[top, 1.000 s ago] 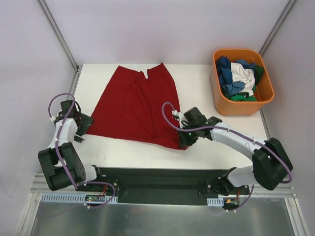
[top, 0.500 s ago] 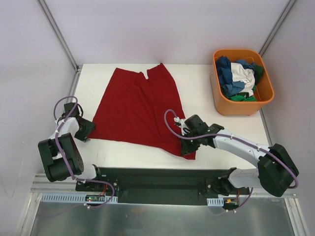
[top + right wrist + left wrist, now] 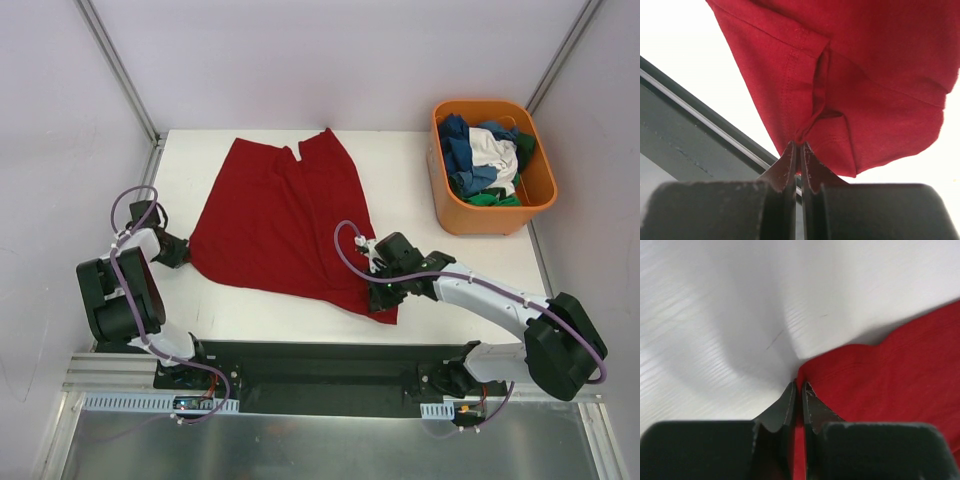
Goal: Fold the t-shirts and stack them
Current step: Flatten the tshirt out
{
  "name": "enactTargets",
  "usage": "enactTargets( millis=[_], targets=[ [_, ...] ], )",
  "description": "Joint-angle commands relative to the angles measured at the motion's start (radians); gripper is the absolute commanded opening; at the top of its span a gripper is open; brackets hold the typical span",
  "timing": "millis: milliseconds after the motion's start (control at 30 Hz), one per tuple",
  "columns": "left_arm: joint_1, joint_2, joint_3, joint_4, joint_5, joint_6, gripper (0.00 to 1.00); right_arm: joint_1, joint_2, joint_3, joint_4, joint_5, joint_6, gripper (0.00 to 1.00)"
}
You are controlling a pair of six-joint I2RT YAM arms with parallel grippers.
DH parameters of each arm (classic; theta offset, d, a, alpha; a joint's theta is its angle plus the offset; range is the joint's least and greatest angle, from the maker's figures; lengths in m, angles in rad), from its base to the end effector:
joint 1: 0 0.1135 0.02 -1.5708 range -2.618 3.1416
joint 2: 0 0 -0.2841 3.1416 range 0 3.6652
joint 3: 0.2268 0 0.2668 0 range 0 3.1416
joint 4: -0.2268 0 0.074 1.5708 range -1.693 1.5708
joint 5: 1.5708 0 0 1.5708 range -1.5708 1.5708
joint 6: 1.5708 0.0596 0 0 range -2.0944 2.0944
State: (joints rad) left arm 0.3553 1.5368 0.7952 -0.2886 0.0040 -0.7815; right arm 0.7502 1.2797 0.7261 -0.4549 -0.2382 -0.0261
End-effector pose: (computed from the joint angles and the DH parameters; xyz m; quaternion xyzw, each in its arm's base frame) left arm 0.2920 0.1081 0.1515 -0.5183 0.8125 -0.0584 0.2606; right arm 0.1817 0.1886 0.1884 -0.3915 0.8705 0.2043 0.2172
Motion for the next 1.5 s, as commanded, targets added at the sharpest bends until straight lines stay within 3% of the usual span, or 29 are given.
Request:
enactTargets(
  millis=[0, 233, 367, 467, 667, 833, 1000, 1300, 1467],
  targets=[
    [0.004, 0.059, -0.025, 0.006, 0.039, 0.010, 0.00, 0.001, -0.025, 0.050, -0.002, 0.046, 0.012, 0.01],
    [0.002, -0.144, -0.103, 0.005, 0.054, 0.019, 0.00, -0.008, -0.072, 0.087, -0.004, 0.190, 0.023, 0.01],
    [-0.024, -0.418, -0.111, 0.003, 0.117, -0.007, 0.00, -0.011, -0.143, 0.148, 0.021, 0.402, -0.001, 0.01],
    [-0.058, -0.574, -0.059, -0.003, 0.113, -0.015, 0.00, -0.009, -0.235, 0.209, 0.071, 0.544, -0.057, 0.01],
    [-0.059, -0.720, 0.186, -0.007, 0.139, -0.028, 0.00, -0.009, -0.367, 0.360, 0.226, 0.763, -0.251, 0.01],
    [-0.059, -0.756, 0.462, -0.004, 0.145, -0.006, 0.00, -0.009, -0.376, 0.615, 0.306, 0.712, -0.452, 0.01],
    [-0.058, -0.761, 0.703, -0.006, 0.162, 0.054, 0.00, -0.009, -0.341, 0.892, 0.231, 0.576, -0.613, 0.01],
    [-0.058, -0.736, 1.051, -0.023, 0.240, 0.114, 0.00, -0.009, -0.293, 1.396, 0.020, 0.341, -0.687, 0.00],
    [-0.058, -0.702, 1.150, -0.026, 0.261, 0.116, 0.00, -0.009, -0.257, 1.512, 0.033, 0.336, -0.742, 0.01]
  ],
)
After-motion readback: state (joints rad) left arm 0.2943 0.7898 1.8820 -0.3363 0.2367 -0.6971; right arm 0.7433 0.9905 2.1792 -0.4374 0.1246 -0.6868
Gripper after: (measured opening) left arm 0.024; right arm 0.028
